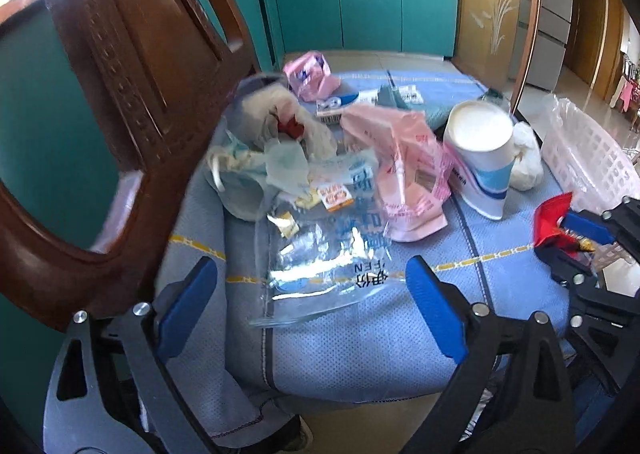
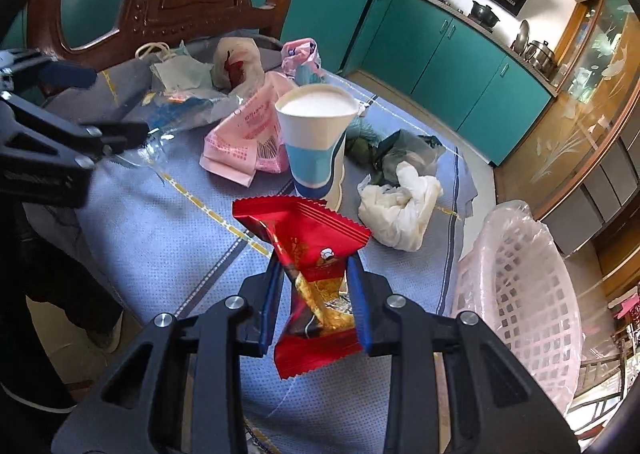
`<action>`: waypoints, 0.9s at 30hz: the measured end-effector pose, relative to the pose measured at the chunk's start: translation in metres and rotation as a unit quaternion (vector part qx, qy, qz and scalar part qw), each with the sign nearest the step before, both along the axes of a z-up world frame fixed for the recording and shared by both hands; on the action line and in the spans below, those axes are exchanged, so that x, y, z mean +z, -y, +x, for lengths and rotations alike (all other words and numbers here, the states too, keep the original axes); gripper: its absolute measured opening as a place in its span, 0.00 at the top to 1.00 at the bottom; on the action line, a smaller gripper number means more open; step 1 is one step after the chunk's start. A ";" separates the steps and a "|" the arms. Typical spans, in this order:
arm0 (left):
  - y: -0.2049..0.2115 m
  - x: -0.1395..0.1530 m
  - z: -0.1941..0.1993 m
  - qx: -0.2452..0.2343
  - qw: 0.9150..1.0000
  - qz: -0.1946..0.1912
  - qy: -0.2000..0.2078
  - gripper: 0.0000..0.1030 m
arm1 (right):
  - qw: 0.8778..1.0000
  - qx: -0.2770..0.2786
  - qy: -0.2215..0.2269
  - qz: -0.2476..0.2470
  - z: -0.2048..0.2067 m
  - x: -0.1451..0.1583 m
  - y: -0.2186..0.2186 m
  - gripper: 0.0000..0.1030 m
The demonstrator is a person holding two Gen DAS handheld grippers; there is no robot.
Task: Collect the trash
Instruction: 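Grasp the clear plastic bag with the left tool while the right tool holds the wrapper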
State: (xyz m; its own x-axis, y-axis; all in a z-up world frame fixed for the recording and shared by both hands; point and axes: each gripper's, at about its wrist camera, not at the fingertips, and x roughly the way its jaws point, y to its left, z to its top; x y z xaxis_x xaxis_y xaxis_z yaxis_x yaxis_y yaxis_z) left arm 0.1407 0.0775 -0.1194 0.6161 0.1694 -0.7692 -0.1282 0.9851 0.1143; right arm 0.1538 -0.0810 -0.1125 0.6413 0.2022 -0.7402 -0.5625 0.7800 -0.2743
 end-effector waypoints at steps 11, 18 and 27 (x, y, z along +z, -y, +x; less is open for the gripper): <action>0.002 -0.021 0.018 -0.008 0.999 -0.020 -0.042 0.28 | 1.000 -0.001 0.003 0.002 -0.004 0.005 0.004 0.69; 0.003 -0.016 0.011 -0.017 0.999 -0.020 -0.036 0.58 | 1.000 -0.001 0.005 0.002 -0.004 0.004 0.003 0.69; 0.000 0.000 -0.004 -0.020 0.999 -0.026 -0.009 0.76 | 1.000 -0.003 0.006 -0.001 -0.005 0.004 0.002 0.69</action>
State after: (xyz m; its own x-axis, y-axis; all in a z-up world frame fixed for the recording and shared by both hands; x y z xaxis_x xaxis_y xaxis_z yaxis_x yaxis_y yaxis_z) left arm 0.1368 0.0771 -0.1193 0.6070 0.1055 -0.7877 -0.0875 0.9940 0.0657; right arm 0.1490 -0.0833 -0.1090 0.6517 0.1964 -0.7326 -0.5540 0.7830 -0.2829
